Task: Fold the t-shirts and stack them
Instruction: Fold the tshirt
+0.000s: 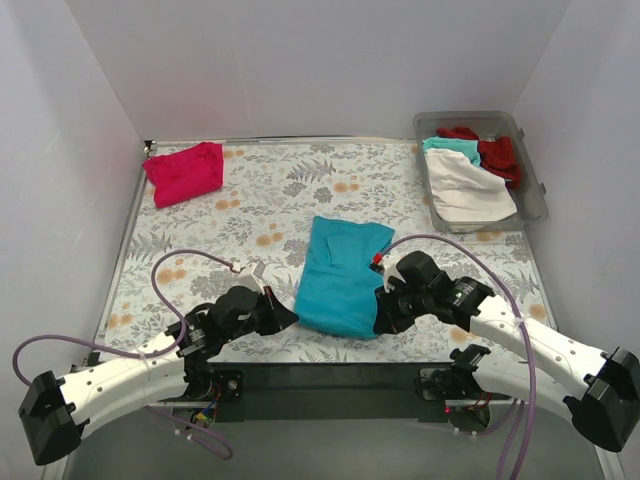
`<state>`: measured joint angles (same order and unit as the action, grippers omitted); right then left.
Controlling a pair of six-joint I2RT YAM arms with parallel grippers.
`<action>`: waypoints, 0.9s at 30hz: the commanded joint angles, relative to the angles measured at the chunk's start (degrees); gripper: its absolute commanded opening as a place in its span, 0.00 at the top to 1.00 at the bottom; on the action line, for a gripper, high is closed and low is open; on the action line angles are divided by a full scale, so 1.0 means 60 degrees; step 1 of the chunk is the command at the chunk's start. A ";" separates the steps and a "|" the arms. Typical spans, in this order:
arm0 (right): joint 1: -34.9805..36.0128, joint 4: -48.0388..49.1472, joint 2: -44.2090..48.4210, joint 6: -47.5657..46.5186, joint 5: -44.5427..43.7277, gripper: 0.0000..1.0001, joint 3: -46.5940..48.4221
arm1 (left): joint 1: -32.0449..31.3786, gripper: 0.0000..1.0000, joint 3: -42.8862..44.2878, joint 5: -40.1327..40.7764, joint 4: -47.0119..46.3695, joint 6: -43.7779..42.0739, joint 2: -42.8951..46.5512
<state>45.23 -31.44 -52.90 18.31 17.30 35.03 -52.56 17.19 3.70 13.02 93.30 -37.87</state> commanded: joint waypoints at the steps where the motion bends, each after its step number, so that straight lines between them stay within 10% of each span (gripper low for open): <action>1: 0.0414 -0.0765 0.0350 0.0289 0.0632 0.99 0.0050 | -0.0848 1.00 0.0633 0.0390 0.0950 0.0607 0.0056; 19: 0.0415 -0.0825 0.0396 -0.0385 -0.2265 0.99 0.3083 | -0.1802 1.00 0.3009 0.3116 -0.0835 -0.1618 -0.1422; 27: -0.0300 0.0228 -0.0264 -0.0663 -0.3104 0.99 0.2821 | -0.0691 1.00 0.3082 0.2783 -0.3032 -0.2746 -0.2696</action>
<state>45.60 -35.66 -54.13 15.84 1.80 51.66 -59.86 33.80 20.73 2.37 80.79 -52.51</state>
